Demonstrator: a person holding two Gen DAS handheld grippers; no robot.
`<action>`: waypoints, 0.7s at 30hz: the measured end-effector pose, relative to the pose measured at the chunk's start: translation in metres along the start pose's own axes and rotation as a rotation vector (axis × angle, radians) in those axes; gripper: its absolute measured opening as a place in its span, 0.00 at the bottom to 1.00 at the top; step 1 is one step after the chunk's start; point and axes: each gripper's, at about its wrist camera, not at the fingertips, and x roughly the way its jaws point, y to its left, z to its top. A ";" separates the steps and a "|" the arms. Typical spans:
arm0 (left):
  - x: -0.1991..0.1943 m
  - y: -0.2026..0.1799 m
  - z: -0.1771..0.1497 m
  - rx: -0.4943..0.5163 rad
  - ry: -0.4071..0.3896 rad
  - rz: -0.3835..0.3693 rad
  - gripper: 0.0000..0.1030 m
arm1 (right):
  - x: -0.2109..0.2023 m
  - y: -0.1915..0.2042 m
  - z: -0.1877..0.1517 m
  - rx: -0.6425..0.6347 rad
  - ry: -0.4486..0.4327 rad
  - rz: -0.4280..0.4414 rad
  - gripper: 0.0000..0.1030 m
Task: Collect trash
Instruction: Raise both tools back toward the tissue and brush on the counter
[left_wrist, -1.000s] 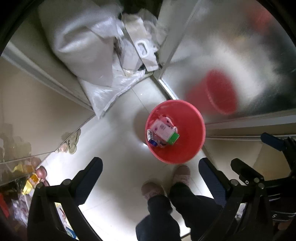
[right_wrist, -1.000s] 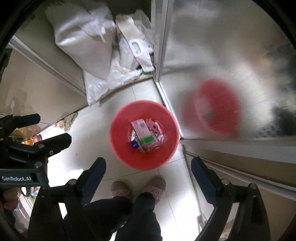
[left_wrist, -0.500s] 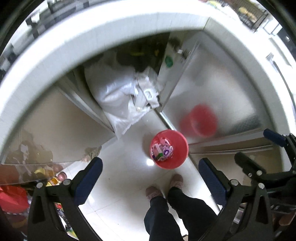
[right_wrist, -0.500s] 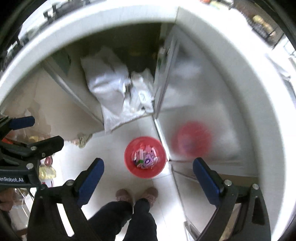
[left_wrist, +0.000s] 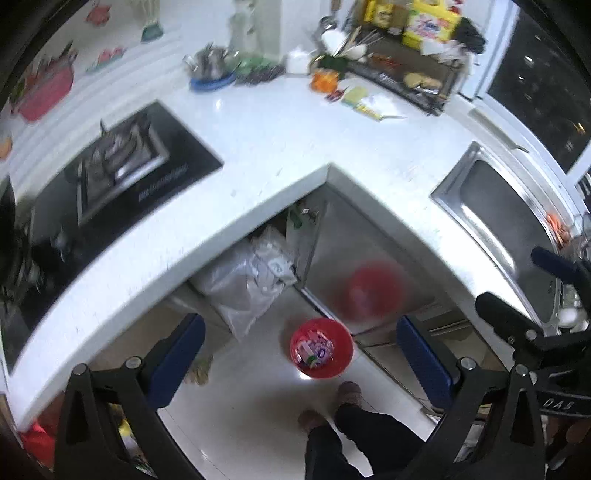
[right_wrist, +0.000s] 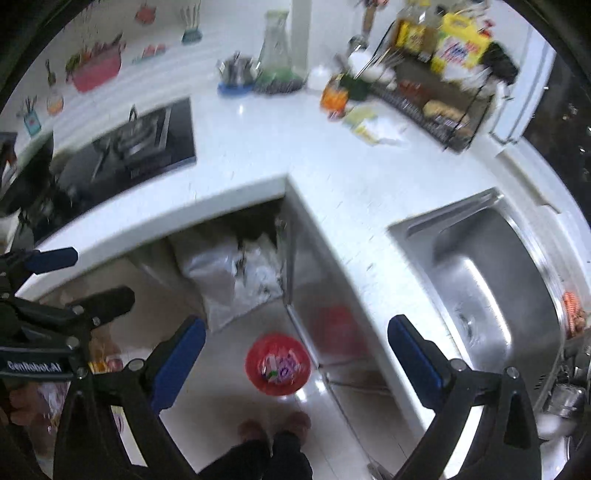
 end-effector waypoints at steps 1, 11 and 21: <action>-0.004 -0.002 0.002 0.012 -0.008 -0.004 1.00 | -0.007 -0.002 0.003 0.008 -0.017 -0.013 0.96; -0.009 -0.021 0.036 0.049 -0.033 -0.063 1.00 | -0.035 -0.021 0.025 0.068 -0.108 -0.074 0.99; -0.011 -0.043 0.093 0.070 -0.106 -0.087 1.00 | -0.043 -0.051 0.056 0.126 -0.183 -0.105 0.99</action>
